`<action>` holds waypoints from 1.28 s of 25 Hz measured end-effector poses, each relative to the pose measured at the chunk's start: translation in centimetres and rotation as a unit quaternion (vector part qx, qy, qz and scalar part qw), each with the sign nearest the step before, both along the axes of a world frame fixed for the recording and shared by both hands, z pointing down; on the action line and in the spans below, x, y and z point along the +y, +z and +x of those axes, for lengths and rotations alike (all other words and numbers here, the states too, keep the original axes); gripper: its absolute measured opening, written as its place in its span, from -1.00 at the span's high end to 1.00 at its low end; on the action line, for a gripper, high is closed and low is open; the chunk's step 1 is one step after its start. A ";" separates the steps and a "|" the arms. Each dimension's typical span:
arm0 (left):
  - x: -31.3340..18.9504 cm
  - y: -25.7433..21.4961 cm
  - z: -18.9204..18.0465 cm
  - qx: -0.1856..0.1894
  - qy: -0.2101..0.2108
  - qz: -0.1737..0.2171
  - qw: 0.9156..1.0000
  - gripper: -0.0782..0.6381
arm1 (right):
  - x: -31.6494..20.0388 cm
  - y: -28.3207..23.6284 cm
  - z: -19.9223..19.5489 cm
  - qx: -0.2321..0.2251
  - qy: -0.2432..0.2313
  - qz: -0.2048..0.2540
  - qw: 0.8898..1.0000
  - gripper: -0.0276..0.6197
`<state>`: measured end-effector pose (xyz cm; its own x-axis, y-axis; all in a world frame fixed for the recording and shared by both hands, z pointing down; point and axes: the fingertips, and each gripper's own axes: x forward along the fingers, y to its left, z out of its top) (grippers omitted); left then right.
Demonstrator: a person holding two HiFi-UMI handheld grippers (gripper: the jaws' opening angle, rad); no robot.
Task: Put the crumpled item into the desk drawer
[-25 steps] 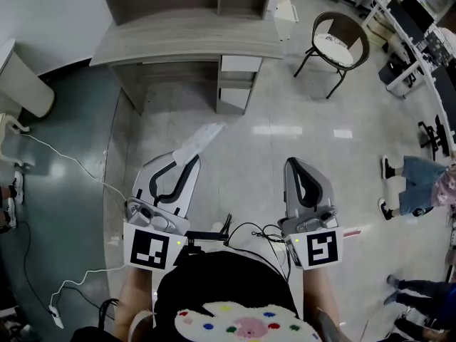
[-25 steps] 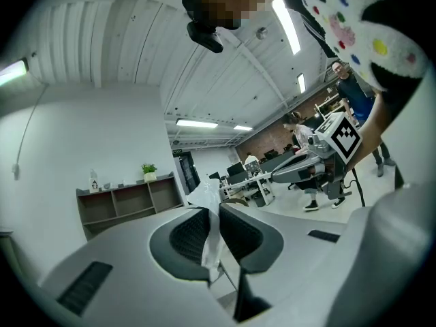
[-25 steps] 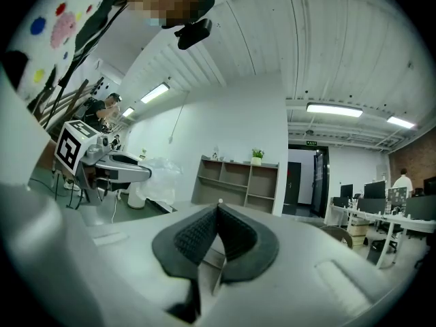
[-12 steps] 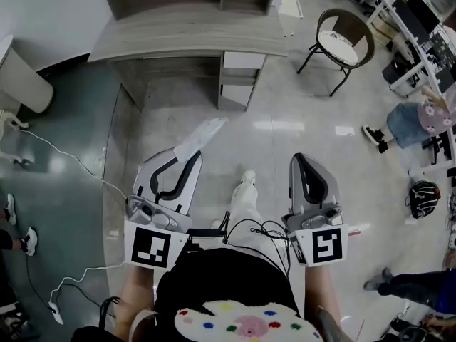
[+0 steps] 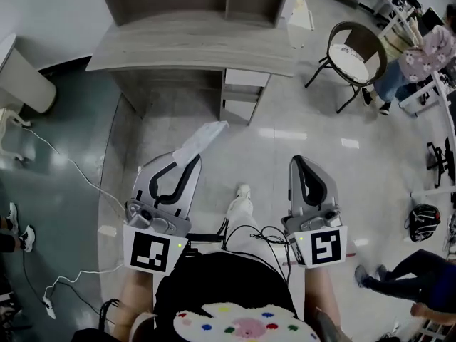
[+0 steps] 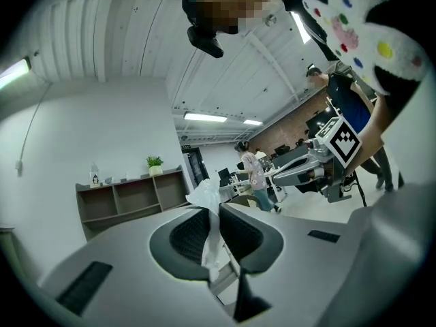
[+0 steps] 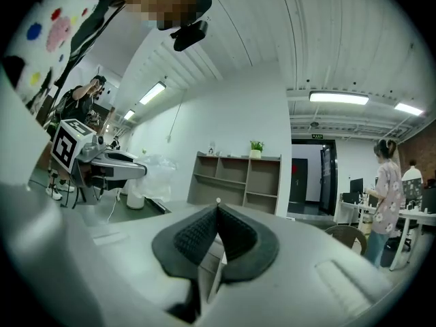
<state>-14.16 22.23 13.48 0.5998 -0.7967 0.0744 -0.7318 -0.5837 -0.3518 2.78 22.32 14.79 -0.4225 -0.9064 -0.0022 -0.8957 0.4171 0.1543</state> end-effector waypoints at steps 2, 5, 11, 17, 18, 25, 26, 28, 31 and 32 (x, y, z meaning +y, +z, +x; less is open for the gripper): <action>-2.1 -0.2 1.1 0.003 -0.009 0.000 1.000 0.64 | -2.3 0.0 1.1 -0.002 -0.008 0.001 1.000 0.89; -5.0 -0.2 2.9 0.006 -0.017 -0.002 1.000 0.64 | -5.7 0.1 2.6 -0.001 -0.021 -0.001 1.000 0.89; -11.4 -0.1 5.7 0.021 -0.041 -0.006 0.999 0.64 | -12.7 0.5 5.1 0.006 -0.049 -0.006 0.999 0.89; -16.8 -0.5 8.4 0.022 -0.066 -0.010 0.998 0.64 | -18.9 -0.7 6.9 -0.018 -0.072 -0.011 0.997 0.89; -17.5 -0.7 8.9 0.022 -0.067 -0.008 0.998 0.64 | -19.6 -0.6 7.2 -0.016 -0.077 -0.013 0.997 0.89; -20.7 -0.3 10.5 0.010 -0.064 -0.008 0.998 0.64 | -22.9 0.4 7.8 -0.011 -0.095 -0.022 0.995 0.89; -21.1 -0.1 10.5 0.006 -0.063 -0.011 0.998 0.64 | -23.3 0.4 7.6 -0.017 -0.092 -0.022 0.995 0.89; -21.7 0.3 10.3 0.002 -0.059 -0.018 0.998 0.64 | -23.7 1.2 7.6 -0.009 -0.092 -0.029 0.995 0.89; -23.0 0.6 10.0 0.004 -0.052 -0.025 0.998 0.64 | -24.7 1.9 7.6 -0.002 -0.090 -0.037 0.995 0.89; -23.4 0.8 10.0 0.006 -0.050 -0.027 0.998 0.64 | -25.0 2.0 7.5 -0.003 -0.089 -0.038 0.995 0.89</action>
